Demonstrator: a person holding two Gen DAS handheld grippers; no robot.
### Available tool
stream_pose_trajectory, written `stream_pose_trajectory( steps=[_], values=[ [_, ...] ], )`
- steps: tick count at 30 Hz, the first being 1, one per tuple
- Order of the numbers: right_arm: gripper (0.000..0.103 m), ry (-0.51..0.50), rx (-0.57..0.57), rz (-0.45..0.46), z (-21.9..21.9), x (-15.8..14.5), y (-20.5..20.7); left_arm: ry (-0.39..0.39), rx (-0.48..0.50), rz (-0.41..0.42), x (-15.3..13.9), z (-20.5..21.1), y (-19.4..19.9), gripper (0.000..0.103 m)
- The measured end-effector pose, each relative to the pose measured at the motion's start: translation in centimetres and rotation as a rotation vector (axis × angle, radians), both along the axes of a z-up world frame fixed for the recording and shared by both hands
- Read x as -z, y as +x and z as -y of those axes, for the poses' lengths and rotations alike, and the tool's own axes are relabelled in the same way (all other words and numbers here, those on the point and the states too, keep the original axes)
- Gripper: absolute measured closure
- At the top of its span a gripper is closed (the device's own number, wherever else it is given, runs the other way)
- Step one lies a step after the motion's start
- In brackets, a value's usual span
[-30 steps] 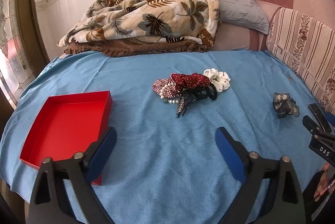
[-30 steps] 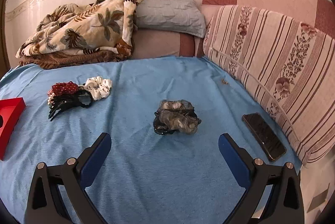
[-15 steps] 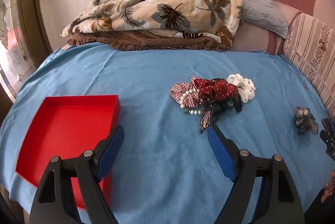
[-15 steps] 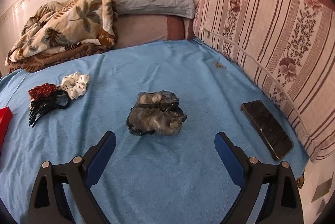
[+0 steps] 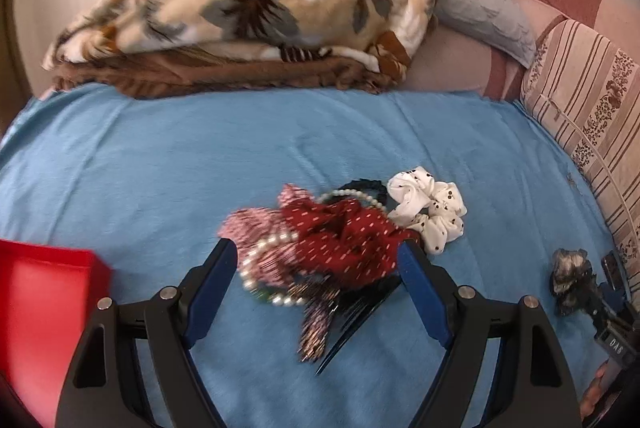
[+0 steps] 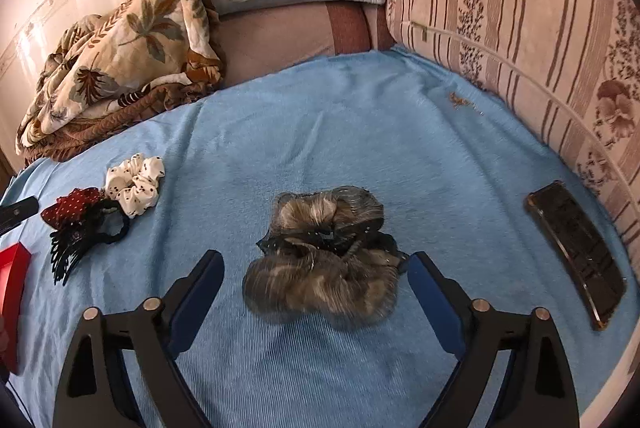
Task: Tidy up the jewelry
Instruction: 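Grasp the red polka-dot scrunchie with the left gripper while the right grasps the grey sheer scrunchie, then carry both scrunchies into the red tray and open both grippers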
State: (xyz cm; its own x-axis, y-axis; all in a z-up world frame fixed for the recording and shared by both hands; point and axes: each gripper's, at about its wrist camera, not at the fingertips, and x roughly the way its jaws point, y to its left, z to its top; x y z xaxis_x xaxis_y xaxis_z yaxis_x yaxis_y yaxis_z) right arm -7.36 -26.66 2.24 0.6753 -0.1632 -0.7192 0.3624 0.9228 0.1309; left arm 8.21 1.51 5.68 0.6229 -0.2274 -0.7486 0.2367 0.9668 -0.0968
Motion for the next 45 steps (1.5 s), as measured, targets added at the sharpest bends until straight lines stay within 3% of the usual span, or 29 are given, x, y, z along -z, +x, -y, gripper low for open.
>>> stream_pose_trajectory(
  steps=[4,6,8,10,11,15,18,28,33,37,45],
  values=[
    [0.013,0.005,0.007,-0.012,0.3,0.6,0.6,-0.029,-0.003,-0.048,1.3,0.4,1.9,0.021],
    [0.021,0.008,0.011,-0.021,0.4,0.9,0.7,-0.038,-0.007,-0.050,1.5,0.5,2.2,0.023],
    [0.027,0.022,0.017,-0.036,0.7,1.3,0.8,-0.045,-0.006,-0.052,1.6,0.5,2.4,0.045],
    [0.035,0.038,0.016,-0.038,0.8,1.5,0.8,-0.048,0.012,-0.088,1.9,0.8,2.8,0.093],
    [0.043,0.039,0.015,-0.040,0.8,1.6,0.8,-0.059,0.022,-0.109,2.1,0.9,3.0,0.102],
    [0.070,0.038,-0.001,-0.036,0.6,1.3,0.7,-0.075,0.010,-0.093,1.6,0.6,2.5,0.102],
    [0.078,0.025,-0.009,-0.016,0.1,0.3,0.2,-0.113,-0.003,-0.075,0.1,-0.3,1.5,0.102],
    [0.080,0.029,-0.097,0.057,-3.7,-4.1,-1.6,-0.187,-0.032,0.034,-6.6,-5.8,-4.5,0.102],
    [0.080,0.040,-0.221,0.070,-8.8,-6.0,-1.5,-0.135,-0.095,0.108,-8.8,-11.3,-7.6,0.102],
    [0.080,0.050,-0.355,0.073,-14.6,-7.0,-0.6,-0.052,-0.193,0.152,-8.9,-16.9,-9.4,0.102],
    [0.080,0.152,-0.653,0.031,-28.7,-7.2,2.8,-0.003,-0.387,0.108,-5.5,-27.9,-8.4,0.102]
  ],
)
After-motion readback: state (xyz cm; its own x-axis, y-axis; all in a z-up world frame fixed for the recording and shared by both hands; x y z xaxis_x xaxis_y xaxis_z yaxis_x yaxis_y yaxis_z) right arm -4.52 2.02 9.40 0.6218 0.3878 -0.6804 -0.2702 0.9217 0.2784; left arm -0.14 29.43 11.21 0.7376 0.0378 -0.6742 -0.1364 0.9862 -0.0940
